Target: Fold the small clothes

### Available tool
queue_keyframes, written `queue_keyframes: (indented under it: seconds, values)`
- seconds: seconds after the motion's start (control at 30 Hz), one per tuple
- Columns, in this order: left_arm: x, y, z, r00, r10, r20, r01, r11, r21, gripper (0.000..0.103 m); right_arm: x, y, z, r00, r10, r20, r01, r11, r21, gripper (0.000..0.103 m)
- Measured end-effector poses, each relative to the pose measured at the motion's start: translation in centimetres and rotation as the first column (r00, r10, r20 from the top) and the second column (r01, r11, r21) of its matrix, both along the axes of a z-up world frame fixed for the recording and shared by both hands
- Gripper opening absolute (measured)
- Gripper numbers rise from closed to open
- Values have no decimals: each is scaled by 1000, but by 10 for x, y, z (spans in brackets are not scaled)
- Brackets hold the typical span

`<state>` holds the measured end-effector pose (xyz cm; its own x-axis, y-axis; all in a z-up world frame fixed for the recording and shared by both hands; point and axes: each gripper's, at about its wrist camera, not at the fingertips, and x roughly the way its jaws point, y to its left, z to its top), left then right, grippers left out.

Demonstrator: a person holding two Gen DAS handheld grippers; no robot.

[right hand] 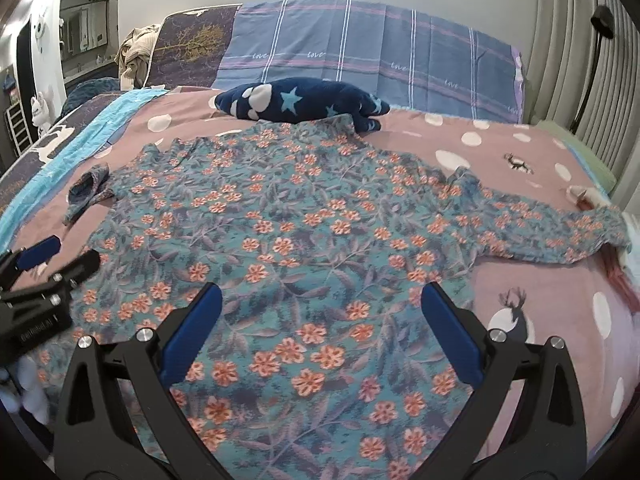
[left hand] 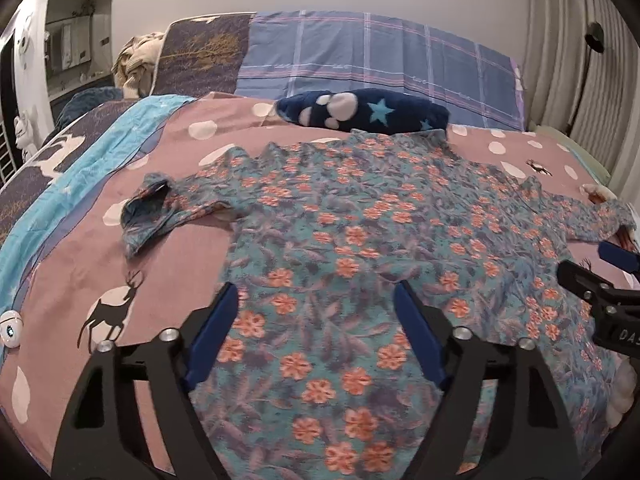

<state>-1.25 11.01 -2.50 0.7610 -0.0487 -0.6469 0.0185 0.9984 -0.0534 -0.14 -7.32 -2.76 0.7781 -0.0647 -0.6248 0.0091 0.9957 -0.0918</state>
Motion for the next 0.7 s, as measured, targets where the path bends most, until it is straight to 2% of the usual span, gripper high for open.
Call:
queue_keyframes:
  seconds: [0.07,0.17,0.2,0.23,0.3,0.37,0.4,0.43,0.47,0.53,0.6,0.7]
  values:
    - [2,14,0,1000,20,-4,-20,1000,-22,65,-1,-8,2,1000,-1,10,1,1000,31,98]
    - [5,43,1,997,76,-15,-77,995,-64,49,3,-22,4,1000,22,-1,-22,993,116,66]
    - [8,56,2,994,105,-21,-106,991,-82,45,5,-26,3,999,31,-15,-28,989,146,46]
    - [9,65,2,992,127,-27,-129,987,-94,44,8,-31,1,999,36,-34,-29,984,175,35]
    - [15,83,3,986,162,-39,-166,980,-113,43,11,-36,-2,998,34,-58,-23,982,188,34]
    - [24,95,4,979,198,-41,-201,976,-79,43,11,-39,-5,998,24,-64,-13,985,172,34]
    - [28,100,5,978,207,-40,-209,976,-65,43,11,-41,-7,997,24,-68,-12,985,171,37]
    - [35,105,5,976,212,-43,-214,975,-53,43,11,-43,-8,997,22,-72,-9,984,175,46]
    - [43,110,5,975,215,-50,-217,975,-46,43,11,-45,-9,997,18,-73,-5,984,176,49]
    - [65,119,2,973,219,-70,-221,975,-14,43,10,-49,-10,997,12,-76,1,985,175,52]
    - [88,125,-5,968,230,-97,-226,973,52,43,9,-53,-11,997,3,-80,11,984,180,54]
    - [118,133,-19,961,231,-155,-221,972,75,44,9,-59,-11,997,-13,-81,28,983,184,57]
